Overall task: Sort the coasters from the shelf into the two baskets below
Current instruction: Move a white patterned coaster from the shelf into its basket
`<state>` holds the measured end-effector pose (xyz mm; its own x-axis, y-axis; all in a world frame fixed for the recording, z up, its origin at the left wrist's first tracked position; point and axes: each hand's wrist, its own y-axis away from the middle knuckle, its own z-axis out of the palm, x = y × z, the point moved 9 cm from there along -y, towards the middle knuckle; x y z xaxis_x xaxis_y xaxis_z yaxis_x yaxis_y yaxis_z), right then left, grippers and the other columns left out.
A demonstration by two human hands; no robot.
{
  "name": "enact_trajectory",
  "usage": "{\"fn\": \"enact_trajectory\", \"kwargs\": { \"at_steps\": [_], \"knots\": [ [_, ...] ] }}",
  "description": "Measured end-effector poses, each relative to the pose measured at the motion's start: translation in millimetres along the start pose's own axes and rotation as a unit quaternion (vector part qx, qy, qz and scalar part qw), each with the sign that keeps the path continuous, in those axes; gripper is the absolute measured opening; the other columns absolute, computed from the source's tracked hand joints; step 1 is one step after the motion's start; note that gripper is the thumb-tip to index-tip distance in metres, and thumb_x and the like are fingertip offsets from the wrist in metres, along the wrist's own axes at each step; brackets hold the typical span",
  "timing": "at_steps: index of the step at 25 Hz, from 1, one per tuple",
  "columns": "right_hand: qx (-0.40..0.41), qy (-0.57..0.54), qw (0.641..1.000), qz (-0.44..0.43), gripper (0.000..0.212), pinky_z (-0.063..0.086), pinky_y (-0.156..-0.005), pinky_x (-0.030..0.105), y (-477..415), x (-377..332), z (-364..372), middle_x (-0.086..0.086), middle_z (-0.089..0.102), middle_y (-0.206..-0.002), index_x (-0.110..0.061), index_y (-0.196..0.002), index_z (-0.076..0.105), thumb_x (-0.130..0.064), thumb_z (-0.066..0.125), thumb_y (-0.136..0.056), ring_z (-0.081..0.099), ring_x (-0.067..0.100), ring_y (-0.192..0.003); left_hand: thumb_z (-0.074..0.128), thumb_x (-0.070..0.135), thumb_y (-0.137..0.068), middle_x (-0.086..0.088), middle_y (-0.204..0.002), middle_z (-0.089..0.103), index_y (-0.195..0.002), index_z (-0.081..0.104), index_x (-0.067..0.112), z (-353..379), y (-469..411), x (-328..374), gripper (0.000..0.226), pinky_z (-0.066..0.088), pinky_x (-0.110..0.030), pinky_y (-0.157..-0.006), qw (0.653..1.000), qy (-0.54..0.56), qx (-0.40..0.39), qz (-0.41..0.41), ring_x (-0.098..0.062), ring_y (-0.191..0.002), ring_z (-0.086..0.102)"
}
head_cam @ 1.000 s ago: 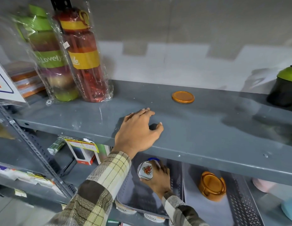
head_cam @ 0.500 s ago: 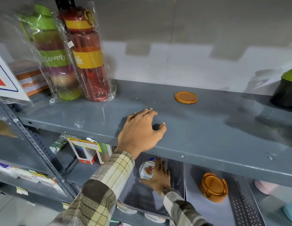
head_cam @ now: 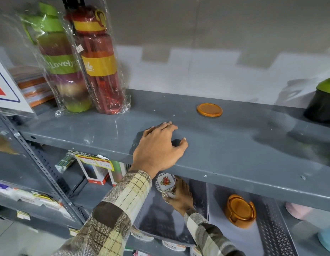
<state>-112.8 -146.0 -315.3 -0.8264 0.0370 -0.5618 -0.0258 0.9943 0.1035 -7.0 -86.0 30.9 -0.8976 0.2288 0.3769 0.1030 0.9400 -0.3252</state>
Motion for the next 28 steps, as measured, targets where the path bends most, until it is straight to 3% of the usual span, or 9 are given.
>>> {"fn": "enact_trajectory", "kwargs": {
  "at_steps": [4, 7, 9, 11, 12, 15, 20, 24, 28],
  "knots": [
    [0.013, -0.004, 1.000, -0.014, 0.102, 0.045, -0.104, 0.052, -0.4, 0.6, 0.6, 0.002, 0.038, -0.154, -0.022, -0.150, 0.029, -0.058, 0.076, -0.067, 0.035, 0.030, -0.144, 0.047, 0.054, -0.091, 0.011, -0.153, 0.040, -0.141, 0.050, 0.027, -0.2, -0.7, 0.2, 0.057, 0.015, -0.029, -0.115, 1.000, 0.000, 0.001, 0.002, -0.009, -0.139, 0.034],
    [-0.001, 0.042, 0.999, -0.035, 0.114, 0.029, -0.115, 0.055, 2.4, -7.3, 2.0, 0.006, 0.018, -0.165, -0.020, -0.157, 0.018, -0.060, 0.076, -0.068, 0.017, 0.033, -0.152, 0.047, 0.053, -0.091, 0.010, -0.153, 0.040, -0.141, 0.050, 0.027, 0.0, -0.8, -0.1, 0.057, 0.015, -0.029, -0.115, 1.000, 0.002, 0.001, 0.002, -0.009, -0.139, 0.034],
    [0.031, 0.121, 0.986, -0.110, 0.101, 0.032, -0.113, 0.056, 7.2, -27.9, -4.0, 0.007, 0.028, -0.162, -0.029, -0.154, 0.031, -0.064, 0.071, -0.068, 0.028, 0.034, -0.149, 0.047, 0.053, -0.091, 0.010, -0.152, 0.041, -0.140, 0.050, 0.026, -0.2, -0.8, -0.7, 0.057, 0.015, -0.029, -0.115, 1.000, 0.000, 0.004, 0.001, -0.009, -0.138, 0.034],
    [0.042, 0.187, 0.964, -0.185, 0.066, 0.046, -0.100, 0.054, 8.8, -47.6, 1.8, 0.003, 0.055, -0.145, -0.038, -0.126, 0.062, -0.058, 0.076, -0.065, 0.050, 0.033, -0.135, 0.048, 0.053, -0.091, 0.010, -0.152, 0.041, -0.140, 0.051, 0.026, 0.0, -1.0, -0.6, 0.056, 0.015, -0.029, -0.115, 1.000, 0.000, 0.005, 0.003, -0.008, -0.138, 0.034],
    [0.046, 0.203, 0.958, -0.197, 0.050, 0.048, -0.096, 0.051, 9.0, -51.8, 4.0, 0.001, 0.063, -0.135, -0.039, -0.109, 0.071, -0.052, 0.082, -0.061, 0.053, 0.030, -0.130, 0.048, 0.053, -0.091, 0.010, -0.152, 0.041, -0.140, 0.051, 0.027, 0.3, -0.8, -0.5, 0.056, 0.016, -0.029, -0.115, 1.000, 0.001, 0.003, 0.002, -0.008, -0.138, 0.034],
    [0.041, 0.238, 0.947, -0.213, 0.031, 0.050, -0.092, 0.045, 12.2, -60.2, 11.0, -0.007, 0.072, -0.115, -0.036, -0.083, 0.077, -0.039, 0.091, -0.055, 0.055, 0.023, -0.119, 0.048, 0.052, -0.091, 0.010, -0.152, 0.041, -0.140, 0.051, 0.027, 0.4, -0.8, -1.1, 0.056, 0.017, -0.031, -0.115, 1.000, 0.003, 0.001, 0.001, -0.010, -0.138, 0.035],
    [0.067, 0.289, 0.912, -0.283, 0.030, 0.057, -0.082, 0.044, 26.5, -70.1, 25.1, -0.008, 0.071, -0.106, -0.026, -0.093, 0.076, -0.018, 0.087, -0.066, 0.061, 0.021, -0.106, 0.048, 0.053, -0.090, 0.010, -0.150, 0.044, -0.139, 0.052, 0.027, 1.8, -1.8, -2.6, 0.055, 0.020, -0.032, -0.115, 1.000, 0.005, 0.005, -0.001, -0.011, -0.137, 0.038],
    [0.113, 0.193, 0.930, -0.291, 0.026, 0.060, -0.064, 0.032, 45.1, -75.6, 11.4, -0.011, 0.070, -0.100, -0.027, -0.086, 0.076, -0.026, 0.091, -0.065, 0.067, 0.015, -0.096, 0.048, 0.052, -0.090, 0.009, -0.150, 0.045, -0.138, 0.053, 0.027, 1.6, -3.1, -2.5, 0.054, 0.021, -0.032, -0.114, 1.000, 0.005, 0.009, 0.003, -0.011, -0.135, 0.040],
    [0.110, 0.170, 0.939, -0.277, 0.019, 0.059, -0.062, 0.028, 60.4, -67.2, 17.0, -0.015, 0.067, -0.095, -0.030, -0.082, 0.074, -0.038, 0.087, -0.072, 0.064, 0.009, -0.092, 0.048, 0.052, -0.090, 0.009, -0.149, 0.046, -0.137, 0.054, 0.027, 1.8, -2.8, -3.1, 0.054, 0.022, -0.033, -0.114, 1.000, 0.005, 0.009, 0.001, -0.012, -0.135, 0.041]
  ]
}}
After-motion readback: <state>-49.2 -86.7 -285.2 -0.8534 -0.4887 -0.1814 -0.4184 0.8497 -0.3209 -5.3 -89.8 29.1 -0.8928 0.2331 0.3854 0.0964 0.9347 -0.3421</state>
